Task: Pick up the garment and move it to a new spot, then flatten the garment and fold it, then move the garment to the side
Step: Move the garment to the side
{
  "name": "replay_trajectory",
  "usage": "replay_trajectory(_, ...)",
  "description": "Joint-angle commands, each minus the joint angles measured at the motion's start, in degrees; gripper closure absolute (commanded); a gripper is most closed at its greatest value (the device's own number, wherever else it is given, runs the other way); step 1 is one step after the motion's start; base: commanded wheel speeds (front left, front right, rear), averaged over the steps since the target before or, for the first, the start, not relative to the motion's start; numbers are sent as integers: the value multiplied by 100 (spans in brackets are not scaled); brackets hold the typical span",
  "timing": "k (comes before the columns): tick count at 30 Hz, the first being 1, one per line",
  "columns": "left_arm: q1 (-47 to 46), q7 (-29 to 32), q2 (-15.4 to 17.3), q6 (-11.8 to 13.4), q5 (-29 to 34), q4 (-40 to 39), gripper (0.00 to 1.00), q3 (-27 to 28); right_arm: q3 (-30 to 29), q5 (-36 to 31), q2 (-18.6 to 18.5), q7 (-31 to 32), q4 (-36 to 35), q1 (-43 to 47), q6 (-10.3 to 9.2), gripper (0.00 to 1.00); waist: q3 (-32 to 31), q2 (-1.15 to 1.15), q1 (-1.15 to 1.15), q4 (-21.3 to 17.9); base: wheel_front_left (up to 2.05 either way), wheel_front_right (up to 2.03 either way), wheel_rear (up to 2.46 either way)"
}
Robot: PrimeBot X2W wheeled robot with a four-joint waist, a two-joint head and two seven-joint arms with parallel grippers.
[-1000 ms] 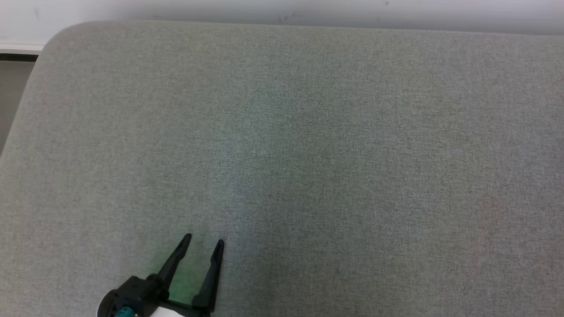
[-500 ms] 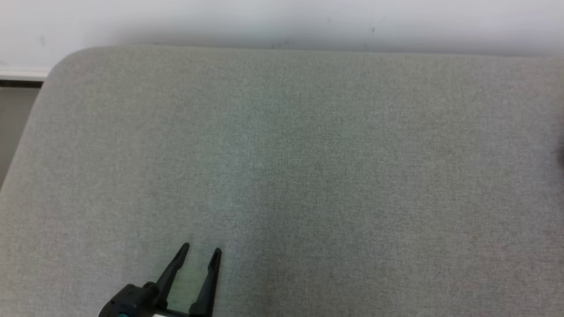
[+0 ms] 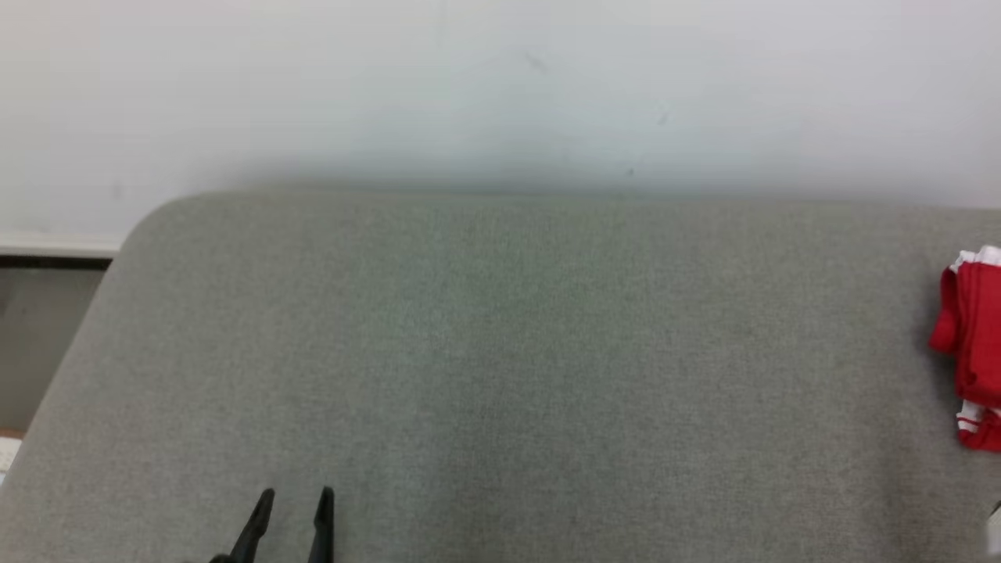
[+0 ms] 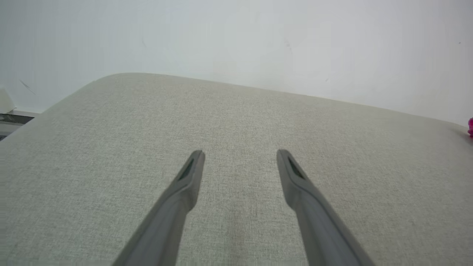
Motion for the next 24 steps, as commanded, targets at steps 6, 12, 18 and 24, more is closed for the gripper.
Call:
replay_trajectory(6,251,1,-61,-23,46,-25,0,52,338,-360,578,-902,71,800,-5,0,-409,0,0,-208,0,0,0)
replay_trajectory(12,254,1,-79,-141,-9,-5,0,-53,809,-368,809,-1426,488,1265,-9,0,-540,0,0,-350,0,0,0)
replay_trajectory(18,299,1,-97,-162,-29,5,0,-57,1176,-318,860,-1545,857,1380,-9,0,-624,0,0,-455,0,0,0)
replay_trajectory(24,258,1,-102,-113,44,86,0,-50,1376,-118,856,-1543,813,1263,-9,0,-655,0,0,-468,0,0,0)
